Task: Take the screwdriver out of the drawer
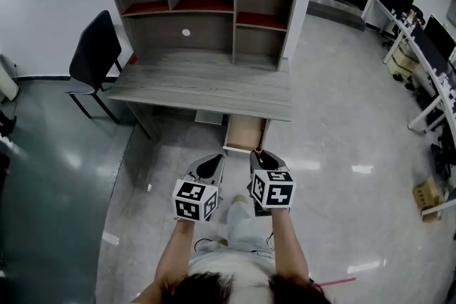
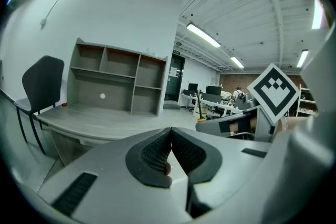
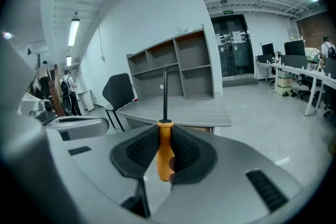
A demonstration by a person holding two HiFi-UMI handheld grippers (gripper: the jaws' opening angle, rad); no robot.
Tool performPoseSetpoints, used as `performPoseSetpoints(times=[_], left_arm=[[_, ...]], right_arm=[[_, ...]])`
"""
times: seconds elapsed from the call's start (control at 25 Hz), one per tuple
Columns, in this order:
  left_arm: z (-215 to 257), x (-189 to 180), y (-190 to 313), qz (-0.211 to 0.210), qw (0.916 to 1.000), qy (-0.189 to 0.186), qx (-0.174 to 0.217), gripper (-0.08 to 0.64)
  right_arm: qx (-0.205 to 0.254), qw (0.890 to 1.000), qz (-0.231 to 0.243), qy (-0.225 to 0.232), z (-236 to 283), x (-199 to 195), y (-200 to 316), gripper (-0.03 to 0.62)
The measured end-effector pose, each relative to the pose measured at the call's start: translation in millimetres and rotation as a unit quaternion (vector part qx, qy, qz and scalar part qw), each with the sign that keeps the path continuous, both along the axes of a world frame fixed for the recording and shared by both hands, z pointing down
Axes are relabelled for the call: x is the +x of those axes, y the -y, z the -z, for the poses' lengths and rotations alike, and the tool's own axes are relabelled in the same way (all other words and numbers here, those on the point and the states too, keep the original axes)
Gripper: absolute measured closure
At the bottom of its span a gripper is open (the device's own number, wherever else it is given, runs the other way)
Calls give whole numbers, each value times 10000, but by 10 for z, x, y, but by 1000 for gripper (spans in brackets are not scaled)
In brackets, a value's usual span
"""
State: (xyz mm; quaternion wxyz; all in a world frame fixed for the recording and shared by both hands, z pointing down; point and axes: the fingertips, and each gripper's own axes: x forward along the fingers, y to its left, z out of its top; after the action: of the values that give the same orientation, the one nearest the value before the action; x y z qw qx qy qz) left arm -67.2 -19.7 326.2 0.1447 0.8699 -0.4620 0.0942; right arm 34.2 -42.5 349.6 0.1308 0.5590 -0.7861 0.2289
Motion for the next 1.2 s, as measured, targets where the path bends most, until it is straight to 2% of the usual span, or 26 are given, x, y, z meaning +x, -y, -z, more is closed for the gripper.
performPoseSetpoints(times=[0.68, 1.2], left_arm=[[474, -37, -694, 29, 9987, 19, 500, 543], [675, -71, -1079, 68, 9972, 82, 739, 543]], right_arm=[[595, 9981, -31, -161, 407, 53, -741, 509], [1234, 9916, -22, -375, 669, 14, -1127, 509]])
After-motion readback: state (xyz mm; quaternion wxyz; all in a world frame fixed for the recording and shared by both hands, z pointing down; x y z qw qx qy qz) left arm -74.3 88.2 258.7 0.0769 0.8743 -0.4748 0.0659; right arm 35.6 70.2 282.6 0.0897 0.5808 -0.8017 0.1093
